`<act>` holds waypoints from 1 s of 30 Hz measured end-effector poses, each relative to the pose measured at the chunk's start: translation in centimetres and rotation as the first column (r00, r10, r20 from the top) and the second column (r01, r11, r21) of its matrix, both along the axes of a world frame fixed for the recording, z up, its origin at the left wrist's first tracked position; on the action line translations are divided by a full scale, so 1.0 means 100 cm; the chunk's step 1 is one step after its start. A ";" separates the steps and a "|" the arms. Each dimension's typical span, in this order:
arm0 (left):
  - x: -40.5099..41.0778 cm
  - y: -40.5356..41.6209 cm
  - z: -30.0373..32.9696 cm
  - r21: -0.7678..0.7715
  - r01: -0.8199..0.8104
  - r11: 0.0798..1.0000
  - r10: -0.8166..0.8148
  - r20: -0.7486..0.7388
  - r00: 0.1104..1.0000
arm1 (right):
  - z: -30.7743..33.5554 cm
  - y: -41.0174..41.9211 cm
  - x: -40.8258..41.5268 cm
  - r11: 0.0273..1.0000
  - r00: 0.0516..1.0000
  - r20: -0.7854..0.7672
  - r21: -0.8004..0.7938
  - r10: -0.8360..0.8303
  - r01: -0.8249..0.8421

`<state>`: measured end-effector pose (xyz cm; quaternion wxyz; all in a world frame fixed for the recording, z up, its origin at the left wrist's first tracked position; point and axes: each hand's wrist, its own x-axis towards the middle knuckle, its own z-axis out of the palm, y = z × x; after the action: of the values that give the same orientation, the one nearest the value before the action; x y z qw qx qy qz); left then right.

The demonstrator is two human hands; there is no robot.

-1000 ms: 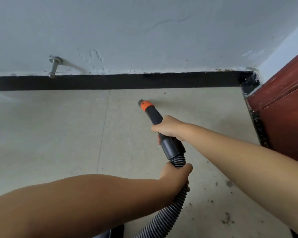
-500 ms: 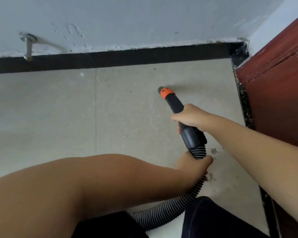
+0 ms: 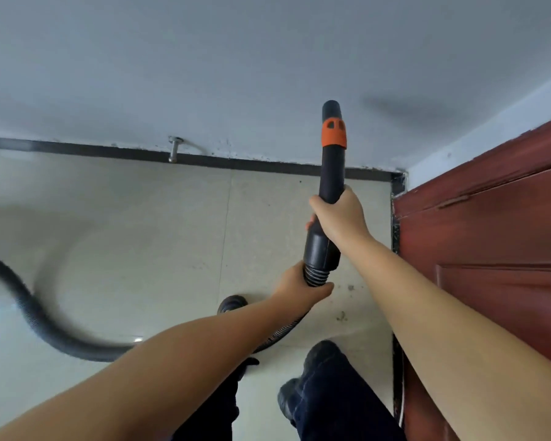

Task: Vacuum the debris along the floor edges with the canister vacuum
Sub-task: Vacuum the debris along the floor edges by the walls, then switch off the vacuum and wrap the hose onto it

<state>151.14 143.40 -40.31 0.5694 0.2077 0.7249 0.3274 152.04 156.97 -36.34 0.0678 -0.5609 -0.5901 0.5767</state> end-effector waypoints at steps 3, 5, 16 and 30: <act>-0.018 -0.013 0.079 0.045 -0.059 0.997 0.060 -0.009 0.998 | 0.088 -0.019 -0.024 0.994 0.994 -0.056 0.065 0.090 -0.087; -0.028 -0.024 0.124 0.065 -0.092 0.994 0.093 -0.016 0.996 | 0.139 -0.033 -0.038 0.980 0.981 -0.062 0.100 0.181 -0.174; -0.075 -0.105 0.318 0.255 -0.541 0.801 0.578 -0.093 0.811 | 0.359 -0.119 -0.124 0.768 0.712 -0.290 0.253 0.640 -0.588; -0.139 -0.334 0.426 0.490 -0.829 0.268 0.954 -0.015 0.300 | 0.478 -0.395 -0.236 0.236 0.075 -0.368 0.417 0.927 -0.878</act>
<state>137.25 109.98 2.29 0.1034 -0.0867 0.7079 0.6933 128.46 117.48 11.51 -0.1123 0.1219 -0.7828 0.5997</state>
